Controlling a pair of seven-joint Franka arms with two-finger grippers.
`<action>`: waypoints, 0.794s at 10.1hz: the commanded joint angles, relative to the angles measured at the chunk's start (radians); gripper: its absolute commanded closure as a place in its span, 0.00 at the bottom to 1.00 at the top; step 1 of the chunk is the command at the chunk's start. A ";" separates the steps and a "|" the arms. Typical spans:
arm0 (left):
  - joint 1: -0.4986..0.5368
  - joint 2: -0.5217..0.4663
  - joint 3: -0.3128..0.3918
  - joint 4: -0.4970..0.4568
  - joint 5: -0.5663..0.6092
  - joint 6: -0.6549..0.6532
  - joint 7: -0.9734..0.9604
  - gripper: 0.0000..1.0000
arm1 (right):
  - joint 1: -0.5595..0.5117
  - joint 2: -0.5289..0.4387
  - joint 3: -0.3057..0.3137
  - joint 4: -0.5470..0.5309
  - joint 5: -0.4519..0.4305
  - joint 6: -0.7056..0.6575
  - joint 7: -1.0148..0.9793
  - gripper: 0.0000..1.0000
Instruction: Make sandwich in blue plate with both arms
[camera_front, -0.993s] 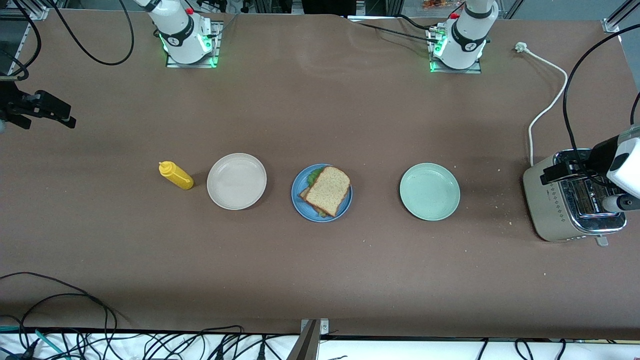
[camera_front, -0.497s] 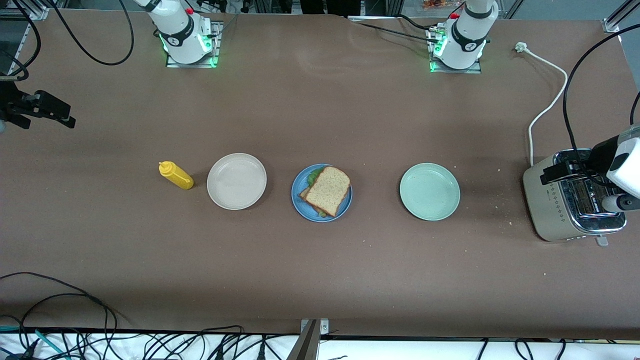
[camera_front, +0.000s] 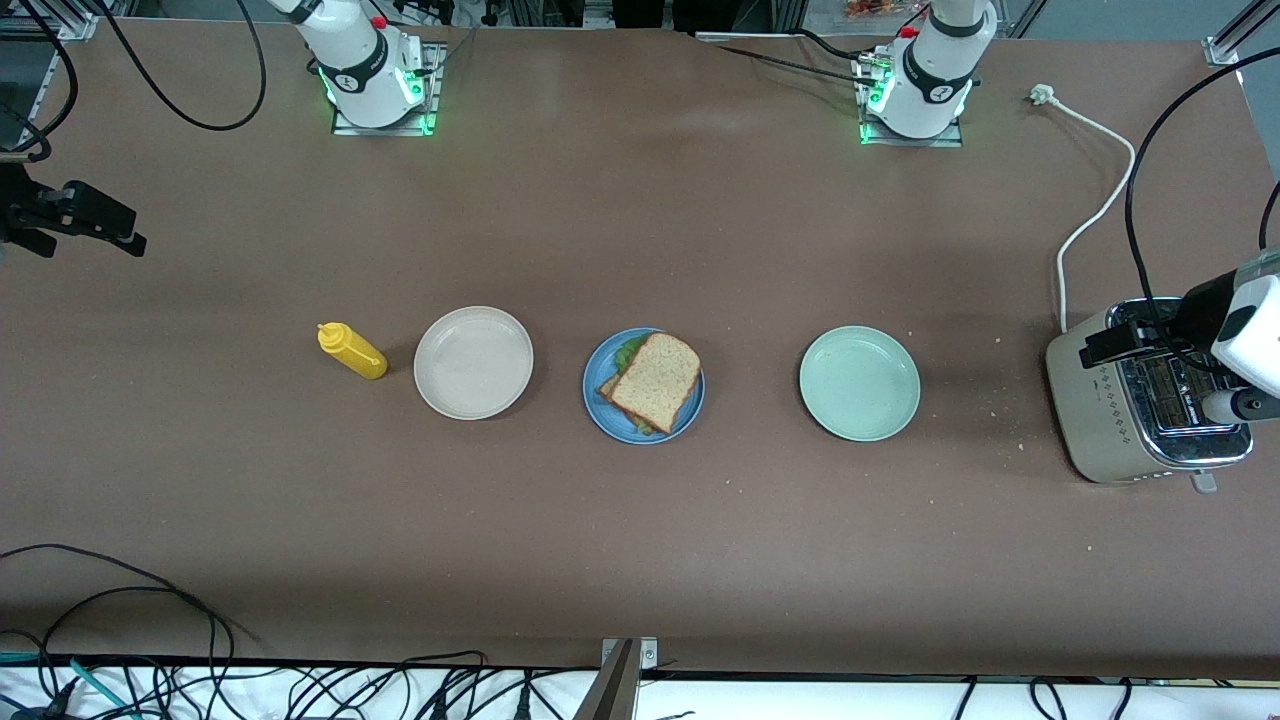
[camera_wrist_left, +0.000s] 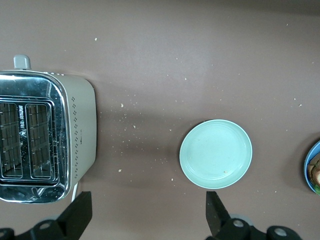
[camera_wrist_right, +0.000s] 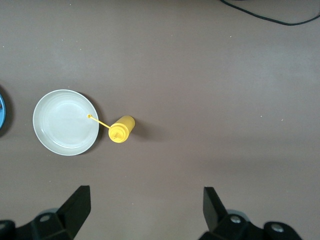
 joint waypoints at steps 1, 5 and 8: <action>-0.053 -0.014 0.053 -0.005 0.021 -0.016 0.022 0.00 | -0.003 0.000 0.001 0.021 -0.013 -0.020 0.001 0.00; -0.225 -0.089 0.296 -0.068 -0.108 -0.010 0.059 0.01 | 0.000 0.000 0.004 0.020 -0.019 -0.020 0.002 0.00; -0.251 -0.276 0.296 -0.325 -0.107 0.131 0.057 0.01 | 0.000 0.000 0.006 0.021 -0.019 -0.020 0.004 0.00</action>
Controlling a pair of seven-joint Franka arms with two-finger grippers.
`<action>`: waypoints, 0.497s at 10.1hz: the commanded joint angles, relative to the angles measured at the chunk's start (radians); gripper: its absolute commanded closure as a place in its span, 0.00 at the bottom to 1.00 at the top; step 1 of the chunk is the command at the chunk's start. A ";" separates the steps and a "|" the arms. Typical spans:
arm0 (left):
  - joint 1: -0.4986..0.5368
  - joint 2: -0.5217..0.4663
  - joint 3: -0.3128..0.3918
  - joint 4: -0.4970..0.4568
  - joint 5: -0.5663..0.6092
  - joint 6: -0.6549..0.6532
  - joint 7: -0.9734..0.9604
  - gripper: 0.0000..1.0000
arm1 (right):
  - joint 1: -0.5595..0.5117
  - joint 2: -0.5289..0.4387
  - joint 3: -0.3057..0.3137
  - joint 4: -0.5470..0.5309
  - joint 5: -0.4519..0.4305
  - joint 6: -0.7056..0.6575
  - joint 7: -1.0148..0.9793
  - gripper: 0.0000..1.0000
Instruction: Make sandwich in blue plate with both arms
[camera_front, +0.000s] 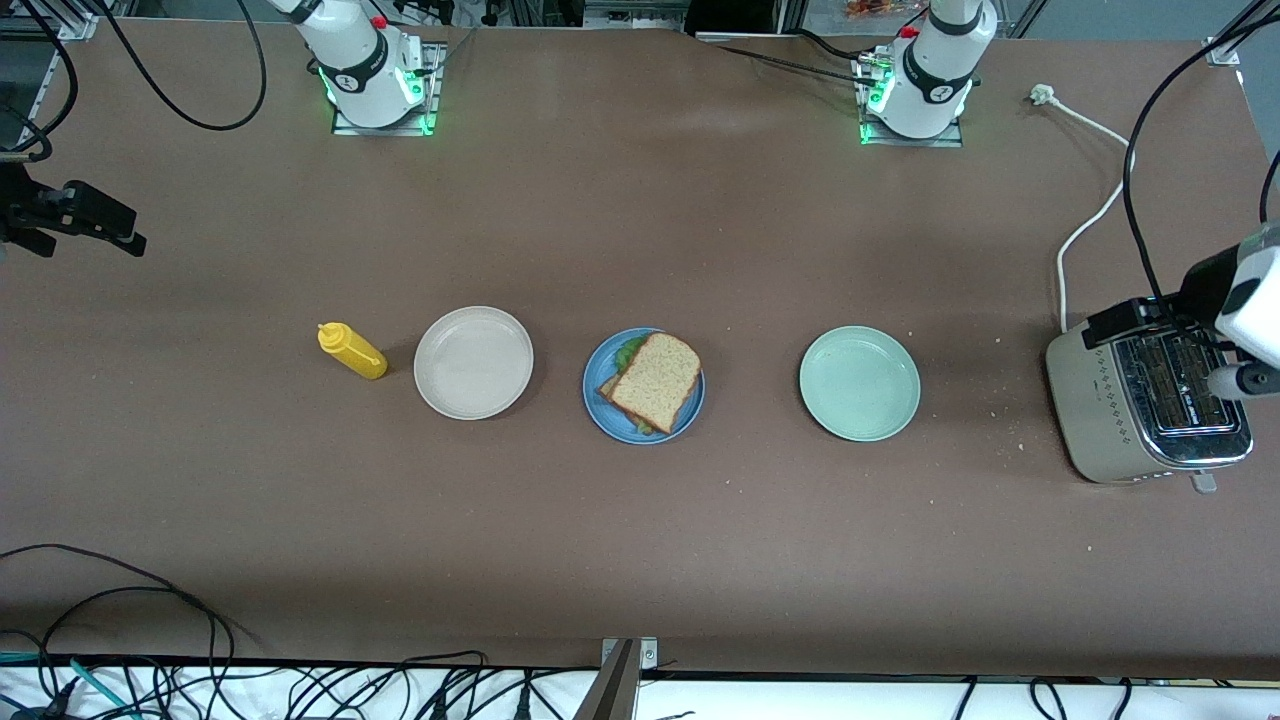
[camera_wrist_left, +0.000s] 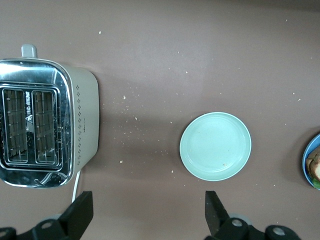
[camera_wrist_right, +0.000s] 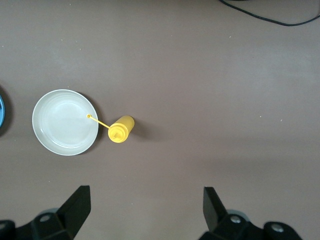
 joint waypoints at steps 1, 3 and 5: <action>-0.032 -0.183 0.018 -0.241 -0.015 0.120 0.025 0.00 | -0.001 0.000 0.005 0.021 -0.015 -0.020 0.004 0.00; -0.021 -0.200 0.018 -0.241 -0.016 0.118 0.043 0.00 | -0.001 0.000 0.006 0.021 -0.017 -0.020 0.004 0.00; -0.021 -0.201 0.018 -0.246 -0.016 0.117 0.045 0.00 | -0.001 0.000 0.006 0.021 -0.015 -0.020 0.006 0.00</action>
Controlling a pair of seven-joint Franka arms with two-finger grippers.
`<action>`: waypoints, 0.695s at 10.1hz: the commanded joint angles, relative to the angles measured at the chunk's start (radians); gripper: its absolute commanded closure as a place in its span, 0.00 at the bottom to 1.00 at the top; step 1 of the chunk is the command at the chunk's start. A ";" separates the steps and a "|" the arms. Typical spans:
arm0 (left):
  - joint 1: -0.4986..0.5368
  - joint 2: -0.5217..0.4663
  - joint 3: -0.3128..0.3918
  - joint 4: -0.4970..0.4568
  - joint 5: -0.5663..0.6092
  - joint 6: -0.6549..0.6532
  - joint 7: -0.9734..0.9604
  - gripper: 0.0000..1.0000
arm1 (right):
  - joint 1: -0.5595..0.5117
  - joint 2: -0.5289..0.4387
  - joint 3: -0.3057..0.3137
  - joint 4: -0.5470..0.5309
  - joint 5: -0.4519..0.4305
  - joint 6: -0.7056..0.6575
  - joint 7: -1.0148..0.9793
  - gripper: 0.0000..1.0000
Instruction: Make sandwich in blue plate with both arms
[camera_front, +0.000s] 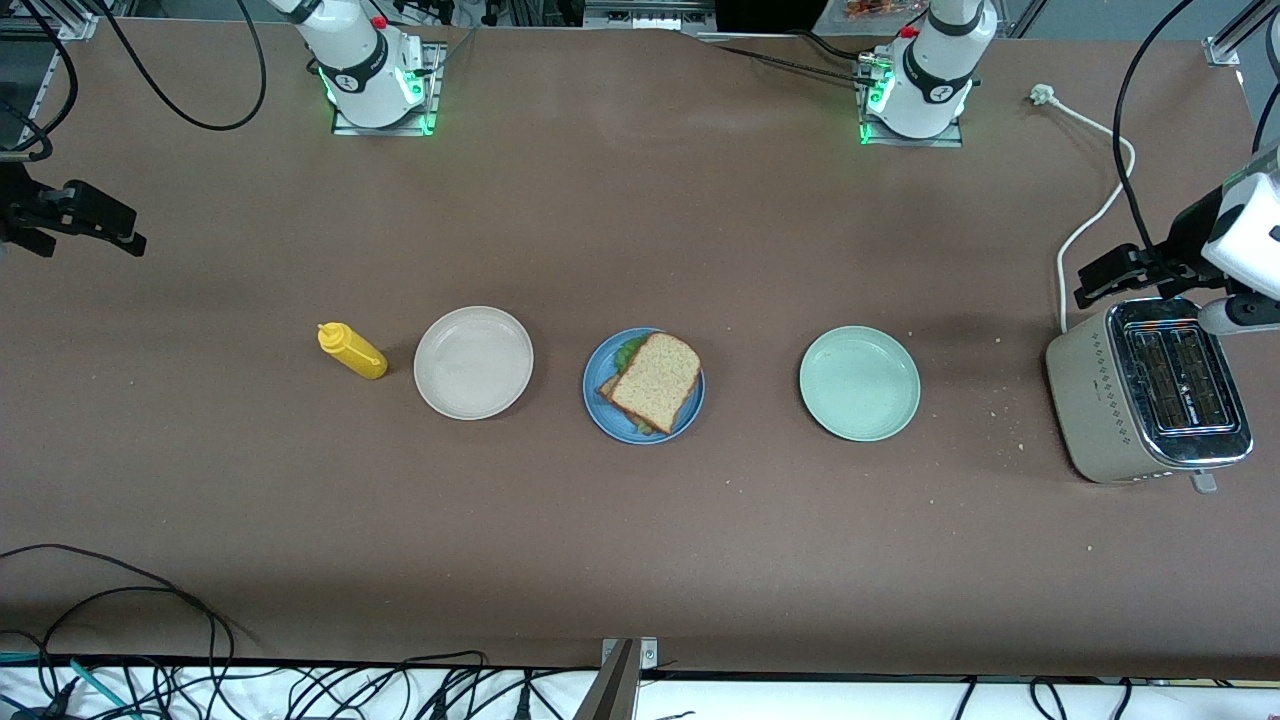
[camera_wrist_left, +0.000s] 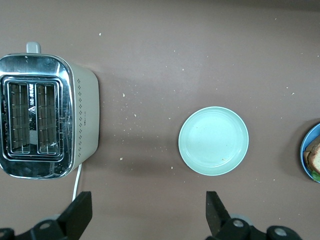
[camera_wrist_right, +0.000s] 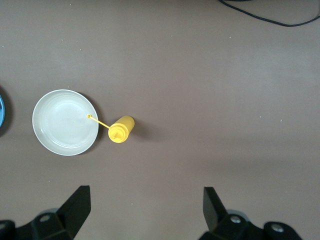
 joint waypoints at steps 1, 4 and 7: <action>-0.001 -0.025 0.010 -0.040 -0.016 0.023 0.036 0.00 | -0.001 0.001 0.007 0.020 -0.015 -0.020 0.006 0.00; 0.004 -0.005 0.010 -0.026 -0.014 0.015 0.043 0.00 | -0.001 -0.002 0.003 0.020 -0.013 -0.020 0.001 0.00; 0.006 -0.005 0.010 -0.023 -0.014 0.015 0.053 0.00 | -0.001 -0.015 0.003 0.020 -0.006 -0.020 0.001 0.00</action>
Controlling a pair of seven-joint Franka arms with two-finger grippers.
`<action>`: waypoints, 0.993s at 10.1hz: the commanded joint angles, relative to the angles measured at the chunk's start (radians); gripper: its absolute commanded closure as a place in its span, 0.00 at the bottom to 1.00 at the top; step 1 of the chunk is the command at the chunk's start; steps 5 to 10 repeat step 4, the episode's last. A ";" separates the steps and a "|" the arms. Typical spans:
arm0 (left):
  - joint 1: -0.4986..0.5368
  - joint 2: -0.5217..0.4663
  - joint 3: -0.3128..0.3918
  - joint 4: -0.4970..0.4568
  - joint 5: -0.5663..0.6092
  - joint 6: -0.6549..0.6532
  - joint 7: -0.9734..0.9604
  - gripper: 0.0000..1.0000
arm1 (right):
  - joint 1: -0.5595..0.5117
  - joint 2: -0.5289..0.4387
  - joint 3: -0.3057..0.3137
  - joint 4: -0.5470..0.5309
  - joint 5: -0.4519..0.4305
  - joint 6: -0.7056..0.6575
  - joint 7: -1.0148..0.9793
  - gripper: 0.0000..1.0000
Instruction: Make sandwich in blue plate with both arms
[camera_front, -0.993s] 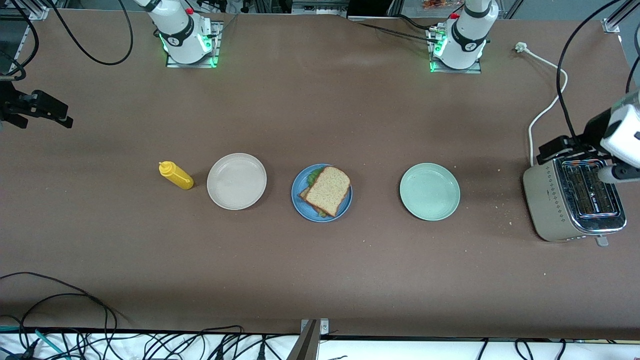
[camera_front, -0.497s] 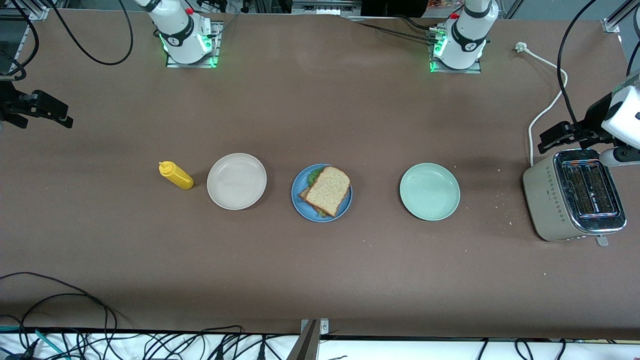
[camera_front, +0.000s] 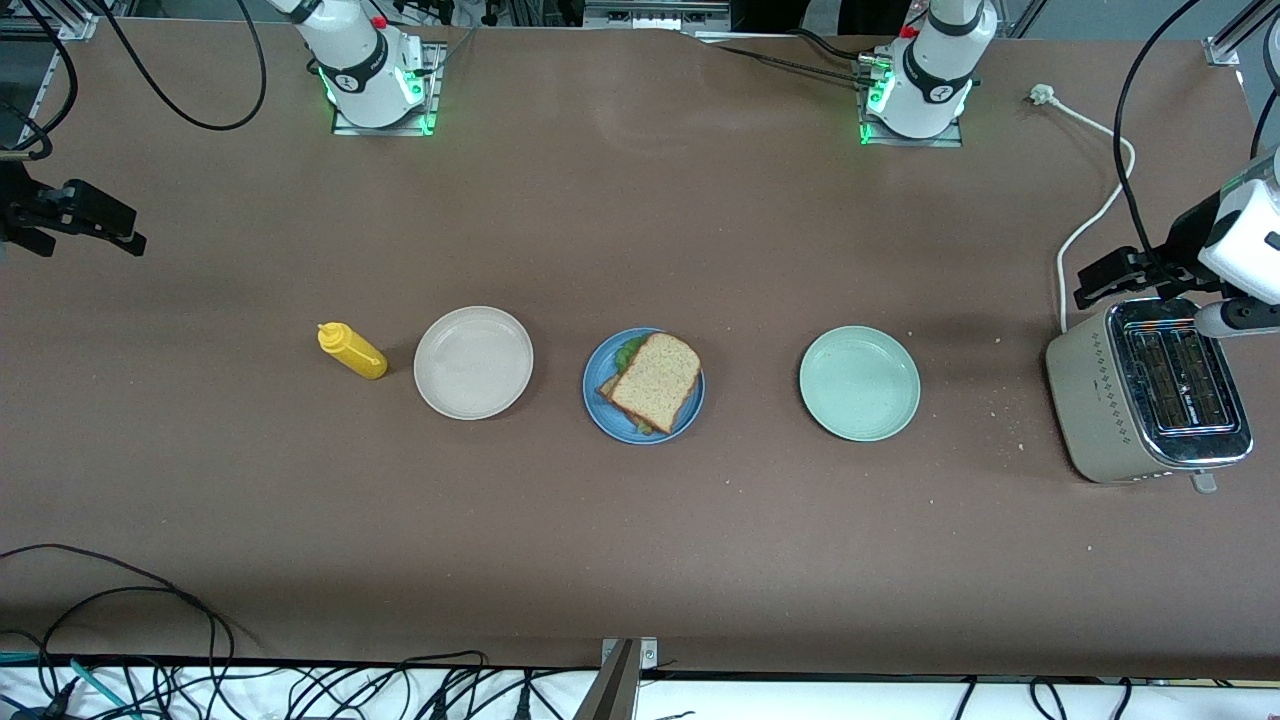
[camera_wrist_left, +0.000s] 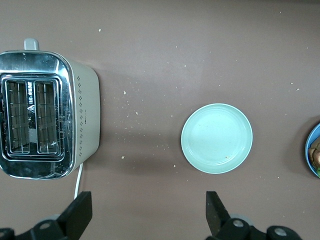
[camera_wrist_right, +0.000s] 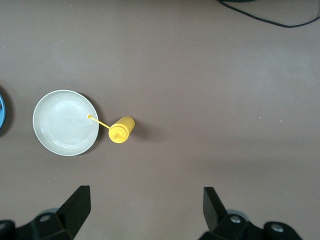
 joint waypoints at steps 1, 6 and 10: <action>0.002 -0.008 0.005 -0.006 -0.013 0.010 0.040 0.00 | -0.001 -0.015 0.006 0.017 -0.006 -0.025 0.007 0.00; 0.000 -0.007 0.005 0.004 -0.013 0.010 0.077 0.00 | 0.000 -0.015 0.006 0.018 -0.001 -0.033 0.010 0.00; 0.000 -0.007 0.005 0.004 -0.013 0.010 0.077 0.00 | 0.000 -0.015 0.006 0.018 -0.001 -0.033 0.010 0.00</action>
